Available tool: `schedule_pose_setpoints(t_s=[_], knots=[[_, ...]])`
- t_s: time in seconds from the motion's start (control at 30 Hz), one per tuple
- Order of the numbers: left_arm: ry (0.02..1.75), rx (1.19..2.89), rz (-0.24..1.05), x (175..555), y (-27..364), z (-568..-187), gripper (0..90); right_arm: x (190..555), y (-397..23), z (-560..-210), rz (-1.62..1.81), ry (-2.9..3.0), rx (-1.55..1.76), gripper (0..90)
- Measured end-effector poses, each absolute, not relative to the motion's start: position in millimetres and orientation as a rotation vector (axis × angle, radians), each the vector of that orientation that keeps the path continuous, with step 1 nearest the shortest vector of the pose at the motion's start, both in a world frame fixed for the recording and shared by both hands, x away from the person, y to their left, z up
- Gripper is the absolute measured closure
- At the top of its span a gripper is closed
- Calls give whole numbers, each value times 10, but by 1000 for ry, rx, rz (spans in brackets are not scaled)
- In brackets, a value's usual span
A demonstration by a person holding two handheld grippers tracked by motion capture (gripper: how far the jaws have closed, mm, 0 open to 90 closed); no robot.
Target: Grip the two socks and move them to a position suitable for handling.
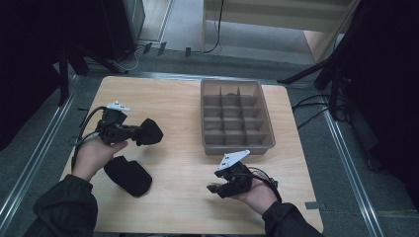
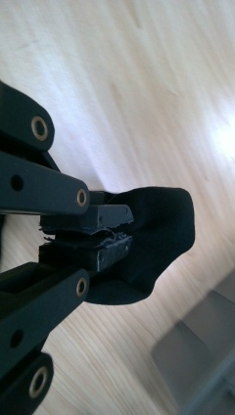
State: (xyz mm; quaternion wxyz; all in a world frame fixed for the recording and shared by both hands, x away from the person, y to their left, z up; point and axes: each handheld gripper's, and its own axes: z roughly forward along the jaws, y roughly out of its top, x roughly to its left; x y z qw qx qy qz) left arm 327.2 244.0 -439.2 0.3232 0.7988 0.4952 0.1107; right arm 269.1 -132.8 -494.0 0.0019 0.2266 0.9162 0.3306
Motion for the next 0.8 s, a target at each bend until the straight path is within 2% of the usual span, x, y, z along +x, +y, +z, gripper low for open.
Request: schedule_pose_setpoints(t_s=[0.23, 0.67, 0.73, 0.8], knots=[[1297, 2132, 294, 3159, 2468, -4571, 838, 2684, -1272, -4939, 1044, 2885, 681, 421], [1266, 2186, 224, 3121, 2362, -4784, 821, 2705, -1236, -4934, 1045, 2895, 663, 423], [1264, 2173, 206, 3118, 2361, -4800, 794, 2704, -1230, -4937, 1045, 2897, 657, 423], [1264, 2180, 194, 3118, 2354, -4819, 698, 2702, -1226, -4938, 1040, 2898, 657, 423]])
